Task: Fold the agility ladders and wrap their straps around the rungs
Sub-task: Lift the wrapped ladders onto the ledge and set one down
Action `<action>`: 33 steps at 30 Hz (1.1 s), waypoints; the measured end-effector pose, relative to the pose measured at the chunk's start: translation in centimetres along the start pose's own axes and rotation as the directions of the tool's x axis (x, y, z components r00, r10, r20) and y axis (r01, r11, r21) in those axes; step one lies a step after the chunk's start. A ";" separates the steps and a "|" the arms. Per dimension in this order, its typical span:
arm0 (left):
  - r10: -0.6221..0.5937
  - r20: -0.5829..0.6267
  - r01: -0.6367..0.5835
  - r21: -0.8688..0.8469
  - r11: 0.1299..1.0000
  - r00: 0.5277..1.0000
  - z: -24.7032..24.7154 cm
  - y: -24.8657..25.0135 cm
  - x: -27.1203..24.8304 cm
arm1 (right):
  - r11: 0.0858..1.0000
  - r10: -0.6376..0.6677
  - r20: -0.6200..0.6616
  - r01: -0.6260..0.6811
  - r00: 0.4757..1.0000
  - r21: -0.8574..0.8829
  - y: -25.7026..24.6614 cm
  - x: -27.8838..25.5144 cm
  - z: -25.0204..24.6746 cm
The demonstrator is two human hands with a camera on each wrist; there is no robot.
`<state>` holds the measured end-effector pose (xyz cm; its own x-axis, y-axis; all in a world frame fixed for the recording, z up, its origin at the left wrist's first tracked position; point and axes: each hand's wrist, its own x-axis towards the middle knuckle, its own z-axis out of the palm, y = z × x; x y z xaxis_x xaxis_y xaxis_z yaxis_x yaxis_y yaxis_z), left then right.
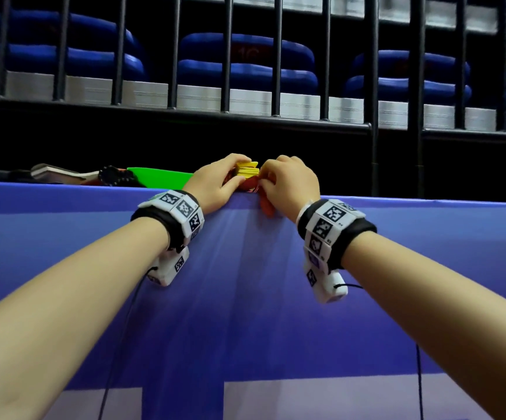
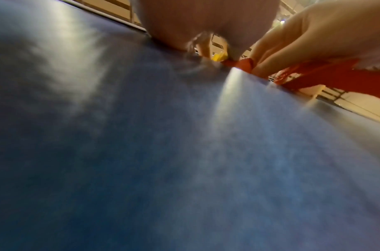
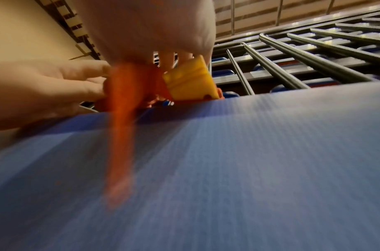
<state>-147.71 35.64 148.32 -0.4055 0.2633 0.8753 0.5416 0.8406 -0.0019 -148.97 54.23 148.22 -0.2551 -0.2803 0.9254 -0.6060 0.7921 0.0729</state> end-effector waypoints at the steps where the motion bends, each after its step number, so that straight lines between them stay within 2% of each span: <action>1: 0.019 -0.044 -0.018 0.007 1.000 0.999 0.0 -0.3 0.0 | 1.000 -0.012 0.010 0.012 1.000 -0.010 -0.4 0.7 -0.1; 3: 0.055 -0.118 -0.050 0.049 0.998 0.991 -0.2 -0.8 0.1 | 0.998 -0.058 0.019 0.059 0.998 -0.032 -1.0 1.9 -0.2; 6: 0.032 -0.113 -0.015 0.149 0.989 0.993 -0.5 -1.6 -0.4 | 0.980 -0.139 0.107 0.152 0.985 -0.125 -1.3 3.5 0.1; 9: 0.027 -0.055 -0.015 0.208 0.978 0.998 -0.6 -2.0 -1.2 | 0.994 -0.081 0.265 0.098 0.961 -0.048 -0.4 4.3 0.4; 12: 0.007 -0.039 0.000 0.168 0.986 0.999 -0.8 -2.0 -1.3 | 0.997 -0.059 0.395 0.033 0.917 0.073 0.1 4.3 0.5; 14: -0.015 -0.027 0.018 0.122 0.992 1.000 -1.1 -1.8 -1.1 | 0.996 -0.067 0.438 0.032 0.897 0.088 0.2 4.2 0.2; 17: -0.041 -0.005 0.041 0.094 0.995 0.999 -1.3 -1.4 -1.1 | 0.994 -0.084 0.394 0.106 0.915 -0.034 0.5 3.7 0.0; 19: -0.065 0.007 0.064 0.104 0.992 0.998 -1.2 -0.9 -1.2 | 0.987 -0.037 0.260 0.076 0.965 -0.142 0.9 2.7 0.0; 21: -0.094 0.022 0.090 0.129 0.988 0.995 -0.8 -0.2 -1.2 | 0.987 0.100 0.119 -0.083 0.988 -0.137 1.5 1.2 0.4; 22: -0.116 0.015 0.113 0.135 0.984 0.993 -0.7 0.1 -1.2 | 0.978 0.198 0.092 -0.190 0.976 -0.088 1.9 0.5 0.5; 24: -0.173 -0.028 0.175 0.102 0.979 0.984 -0.5 0.6 -1.0 | 0.939 0.337 0.117 -0.342 0.934 0.024 2.4 -0.6 0.9; 25: -0.200 -0.043 0.202 0.075 0.976 0.979 -0.5 0.8 -0.9 | 0.935 0.342 0.133 -0.351 0.930 0.046 2.5 -0.9 1.0; 27: -0.238 -0.050 0.240 0.041 0.970 0.970 -0.5 1.1 -0.7 | 0.958 0.274 0.146 -0.283 0.951 0.051 2.3 -0.7 1.0; 29: -0.257 -0.049 0.258 0.029 0.966 0.965 -0.7 1.4 -0.7 | 0.987 0.148 0.206 -0.158 0.967 0.030 1.8 0.1 0.9; 31: -0.259 -0.049 0.261 0.042 0.964 0.965 -0.7 1.6 -0.9 | 0.999 0.029 0.303 -0.040 0.953 0.028 1.5 0.9 1.0; 33: -0.264 -0.037 0.267 0.073 0.961 0.964 -0.6 1.9 -1.3 | 0.998 -0.023 0.372 0.002 0.928 0.057 1.7 1.4 1.0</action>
<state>-145.77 36.60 147.48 -0.5069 0.0140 0.8619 0.3591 0.9124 0.1964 -151.04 54.65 149.24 -0.5029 -0.4802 0.7187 -0.6488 0.7591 0.0533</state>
